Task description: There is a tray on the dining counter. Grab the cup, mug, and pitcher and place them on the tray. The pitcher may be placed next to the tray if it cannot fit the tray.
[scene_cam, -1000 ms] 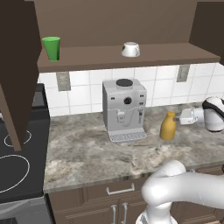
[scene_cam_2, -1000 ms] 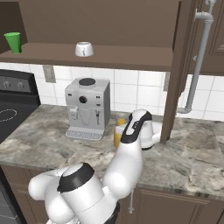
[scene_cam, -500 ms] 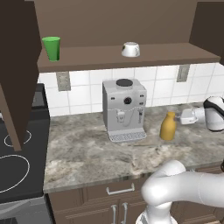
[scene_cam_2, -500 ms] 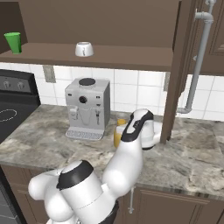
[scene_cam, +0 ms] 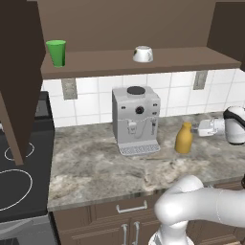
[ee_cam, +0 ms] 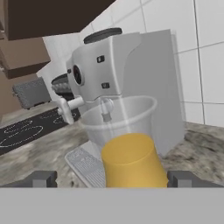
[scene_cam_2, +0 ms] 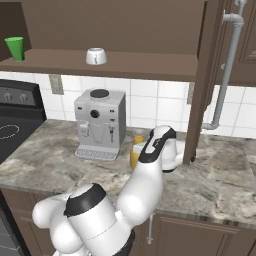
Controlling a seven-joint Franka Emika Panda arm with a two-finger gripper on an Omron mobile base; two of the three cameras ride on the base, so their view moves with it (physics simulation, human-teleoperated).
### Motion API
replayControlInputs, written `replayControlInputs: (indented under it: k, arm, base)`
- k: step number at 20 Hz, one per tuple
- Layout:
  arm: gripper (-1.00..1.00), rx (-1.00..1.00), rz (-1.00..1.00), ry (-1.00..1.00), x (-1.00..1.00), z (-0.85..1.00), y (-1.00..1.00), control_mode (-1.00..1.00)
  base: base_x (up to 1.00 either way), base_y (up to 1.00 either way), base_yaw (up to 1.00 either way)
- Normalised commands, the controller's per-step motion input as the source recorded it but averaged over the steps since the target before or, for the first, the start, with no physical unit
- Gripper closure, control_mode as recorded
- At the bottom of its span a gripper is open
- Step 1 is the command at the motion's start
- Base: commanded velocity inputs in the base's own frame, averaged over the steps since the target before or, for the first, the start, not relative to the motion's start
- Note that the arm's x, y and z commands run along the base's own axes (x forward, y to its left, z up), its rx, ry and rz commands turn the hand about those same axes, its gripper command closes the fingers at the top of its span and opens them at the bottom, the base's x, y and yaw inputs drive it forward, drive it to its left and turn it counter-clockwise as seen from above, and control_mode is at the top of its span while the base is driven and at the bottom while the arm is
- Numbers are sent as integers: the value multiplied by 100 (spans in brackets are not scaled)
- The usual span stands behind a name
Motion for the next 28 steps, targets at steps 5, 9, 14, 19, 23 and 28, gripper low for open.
replayControlInputs:
  k: [5,9,14,19,23,28]
  arm:
    - [-100,1,0,0,0,0,1,-100]
    - [-100,1,0,0,0,0,6,-100]
    - [-100,0,0,0,0,-3,8,-100]
    - [-100,0,0,0,2,-7,10,-100]
    - [-100,0,0,-1,6,-12,9,-100]
    - [-100,0,0,-2,15,-13,1,-100]
  base:
    - [0,0,0]
    - [0,0,0]
    - [0,0,0]
    - [0,0,0]
    - [0,0,0]
    - [0,0,0]
